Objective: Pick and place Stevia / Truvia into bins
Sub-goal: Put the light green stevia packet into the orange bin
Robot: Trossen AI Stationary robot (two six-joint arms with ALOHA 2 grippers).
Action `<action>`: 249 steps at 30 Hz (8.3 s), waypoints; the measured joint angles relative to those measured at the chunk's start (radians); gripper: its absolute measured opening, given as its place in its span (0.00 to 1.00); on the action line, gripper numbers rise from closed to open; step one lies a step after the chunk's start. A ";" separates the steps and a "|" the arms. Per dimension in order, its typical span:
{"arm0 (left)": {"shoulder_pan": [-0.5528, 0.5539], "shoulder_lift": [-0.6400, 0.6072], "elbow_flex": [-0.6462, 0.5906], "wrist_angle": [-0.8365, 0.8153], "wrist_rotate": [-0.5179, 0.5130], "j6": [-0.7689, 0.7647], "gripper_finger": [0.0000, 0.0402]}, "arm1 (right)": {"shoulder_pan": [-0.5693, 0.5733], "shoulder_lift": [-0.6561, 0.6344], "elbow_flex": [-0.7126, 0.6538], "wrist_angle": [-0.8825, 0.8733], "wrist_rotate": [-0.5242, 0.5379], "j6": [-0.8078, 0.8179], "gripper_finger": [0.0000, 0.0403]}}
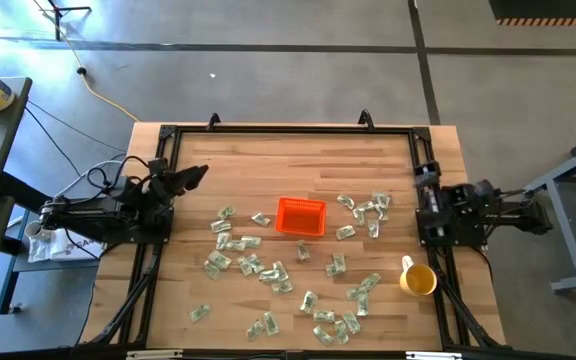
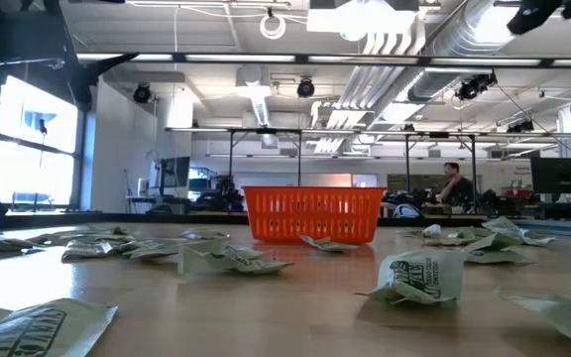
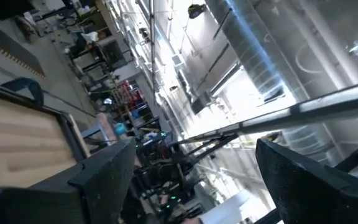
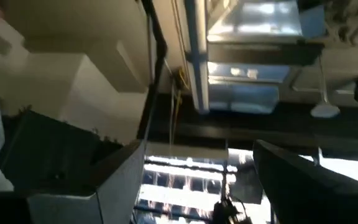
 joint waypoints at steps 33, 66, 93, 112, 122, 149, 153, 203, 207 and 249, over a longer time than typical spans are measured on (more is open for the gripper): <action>0.000 0.000 0.000 -0.066 -0.033 0.034 0.91 | 0.000 0.000 0.020 -0.061 0.715 0.533 0.72; 0.000 0.000 0.000 -0.168 -0.037 0.023 0.91 | -0.107 1.029 0.520 -1.230 0.413 0.907 0.72; 0.000 0.000 0.000 -0.180 -0.033 0.022 0.91 | -0.232 1.542 0.690 -1.191 0.329 0.726 0.32; 0.000 0.000 0.000 -0.198 -0.033 0.022 0.91 | -0.216 1.481 0.682 -1.202 0.281 0.720 0.01; 0.000 0.000 0.000 -0.197 -0.034 0.023 0.91 | -0.183 1.300 0.684 -0.977 0.199 0.742 0.01; 0.000 0.000 0.000 -0.247 -0.034 0.022 0.91 | -0.009 1.423 0.892 -0.941 0.360 0.443 0.17; 0.000 0.000 0.000 -0.247 -0.030 0.022 0.91 | -0.022 1.421 0.967 -1.004 0.470 0.395 0.20; 0.092 1.390 0.616 -0.550 0.472 0.977 0.61 | -0.015 1.418 1.028 -1.537 0.481 0.448 0.59; 0.092 1.447 0.616 -0.525 0.438 1.044 0.63 | -0.006 1.418 1.028 -1.536 0.505 0.450 0.59; 0.091 1.599 0.618 -0.445 0.422 1.151 0.43 | -0.007 1.418 1.028 -1.531 0.540 0.497 0.59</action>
